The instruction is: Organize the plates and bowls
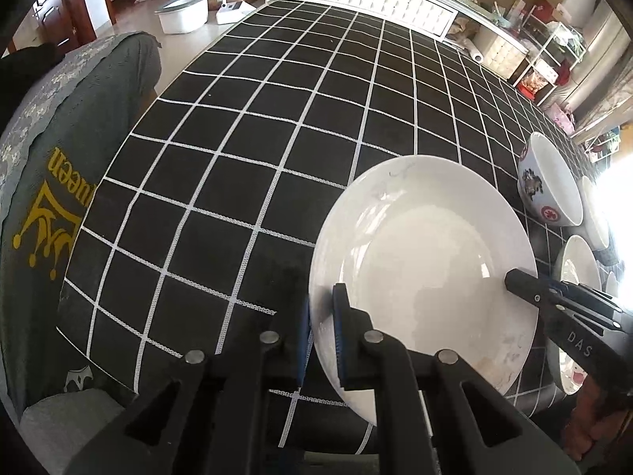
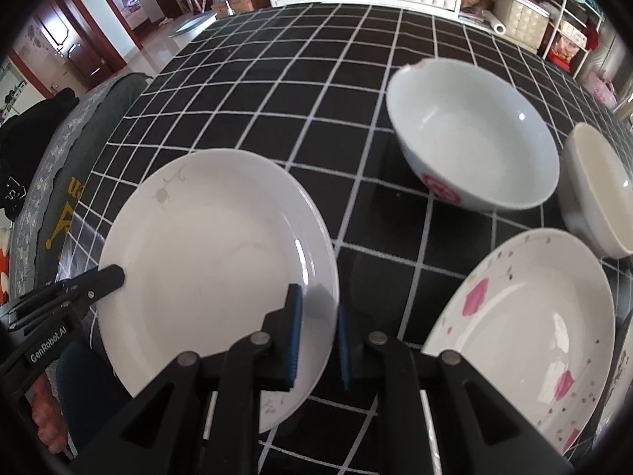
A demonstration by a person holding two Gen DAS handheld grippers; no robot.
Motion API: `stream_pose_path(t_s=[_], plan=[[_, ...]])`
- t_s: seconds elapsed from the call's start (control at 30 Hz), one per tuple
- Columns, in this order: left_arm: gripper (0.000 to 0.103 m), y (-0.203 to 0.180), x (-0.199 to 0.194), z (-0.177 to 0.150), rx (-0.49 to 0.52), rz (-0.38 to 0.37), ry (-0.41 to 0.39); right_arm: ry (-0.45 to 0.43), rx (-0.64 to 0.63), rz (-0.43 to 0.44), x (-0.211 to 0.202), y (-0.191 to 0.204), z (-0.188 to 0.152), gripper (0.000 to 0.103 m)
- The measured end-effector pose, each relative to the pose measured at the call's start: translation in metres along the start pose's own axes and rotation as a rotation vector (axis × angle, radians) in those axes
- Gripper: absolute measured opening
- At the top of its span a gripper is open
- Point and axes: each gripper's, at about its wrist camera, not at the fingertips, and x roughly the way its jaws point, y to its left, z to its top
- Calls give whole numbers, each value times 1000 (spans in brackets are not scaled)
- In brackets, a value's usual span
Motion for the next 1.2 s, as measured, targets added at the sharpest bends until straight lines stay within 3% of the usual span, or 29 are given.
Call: stream_pose_path(t_s=[0.17, 0.3, 0.53, 0.67, 0.97, 1.1, 1.13, 1.17, 1.2], plan=[[9, 2, -1, 2, -27, 1, 5, -16, -11, 13, -3, 1, -1, 20], [9, 2, -28, 2, -15, 48, -69, -83, 2, 30, -32, -12, -7, 20], [9, -27, -77, -1, 41, -50, -155, -162, 69, 10, -81, -44, -29, 20], [9, -60, -89, -13, 107, -99, -162, -192, 112, 2, -100, -63, -49, 20], [9, -139, -91, -43, 264, -252, -144, -272, 164, -28, -136, -100, -90, 20], [10, -164, -84, -52, 308, -254, -128, -282, 214, -85, -139, -124, -99, 21], [16, -170, -81, -53, 319, -246, -123, -273, 229, -95, -137, -129, -100, 22], [31, -174, -78, -53, 324, -238, -121, -266, 240, -100, -136, -134, -100, 29], [39, -178, -75, -53, 324, -232, -118, -258, 252, -104, -134, -140, -102, 40]])
